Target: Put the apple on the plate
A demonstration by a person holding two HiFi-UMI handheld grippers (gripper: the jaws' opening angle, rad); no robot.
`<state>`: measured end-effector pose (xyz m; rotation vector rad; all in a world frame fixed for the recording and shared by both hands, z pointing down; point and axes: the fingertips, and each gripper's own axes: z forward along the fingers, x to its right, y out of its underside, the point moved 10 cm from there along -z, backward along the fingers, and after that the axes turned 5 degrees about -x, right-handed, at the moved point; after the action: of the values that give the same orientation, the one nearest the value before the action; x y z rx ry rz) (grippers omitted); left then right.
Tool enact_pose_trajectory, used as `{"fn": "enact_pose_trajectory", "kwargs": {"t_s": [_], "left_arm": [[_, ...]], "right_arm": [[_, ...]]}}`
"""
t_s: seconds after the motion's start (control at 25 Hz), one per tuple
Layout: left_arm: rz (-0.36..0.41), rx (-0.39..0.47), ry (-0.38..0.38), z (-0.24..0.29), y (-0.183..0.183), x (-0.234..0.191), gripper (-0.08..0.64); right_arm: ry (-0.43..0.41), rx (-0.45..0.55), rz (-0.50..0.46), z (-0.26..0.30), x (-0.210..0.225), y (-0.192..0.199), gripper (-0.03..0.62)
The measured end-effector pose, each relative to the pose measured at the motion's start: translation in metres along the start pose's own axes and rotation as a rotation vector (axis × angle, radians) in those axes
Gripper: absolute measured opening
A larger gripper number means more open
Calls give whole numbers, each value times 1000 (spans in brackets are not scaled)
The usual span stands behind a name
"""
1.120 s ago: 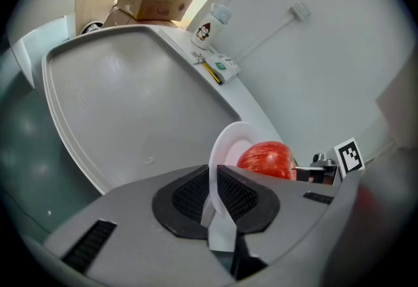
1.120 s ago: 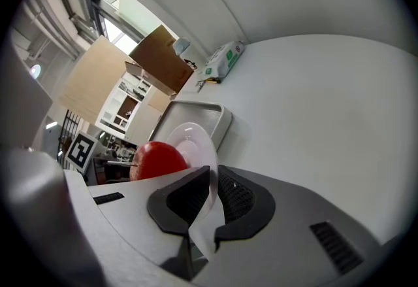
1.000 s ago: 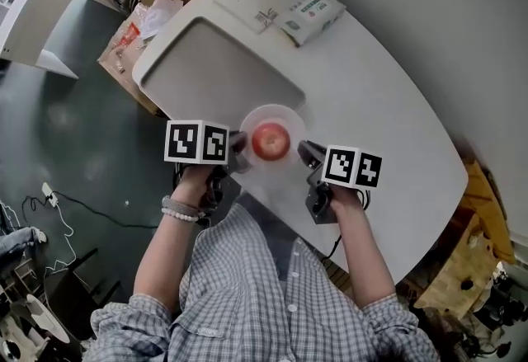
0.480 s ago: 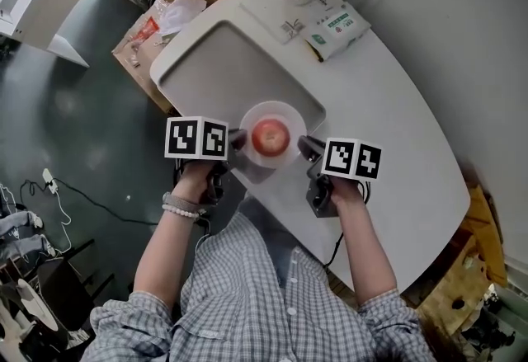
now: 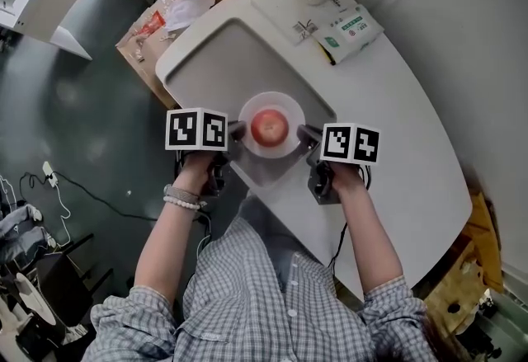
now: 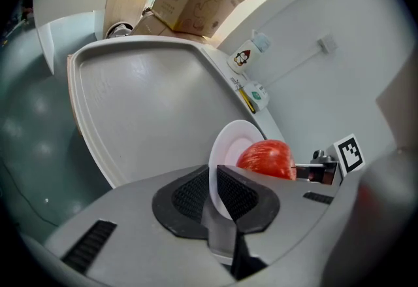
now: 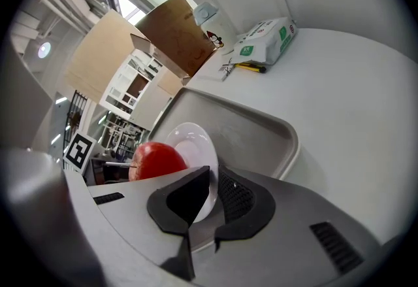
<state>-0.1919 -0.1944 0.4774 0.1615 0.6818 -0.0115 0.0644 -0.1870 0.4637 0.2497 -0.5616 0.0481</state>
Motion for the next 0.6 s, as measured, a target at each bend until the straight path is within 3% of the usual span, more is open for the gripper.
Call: {"fn": "enact_pose_trajectory", "kwargs": {"t_s": [0.44,0.6], "left_arm": [[24,7,-12,5,-10,-8,44],[53,5,-27,6,-10,-6,44]], "right_arm": [[22,-14,-39,14,-3,-15,52],[43,-9,-94,15,-5,-15,52]]}}
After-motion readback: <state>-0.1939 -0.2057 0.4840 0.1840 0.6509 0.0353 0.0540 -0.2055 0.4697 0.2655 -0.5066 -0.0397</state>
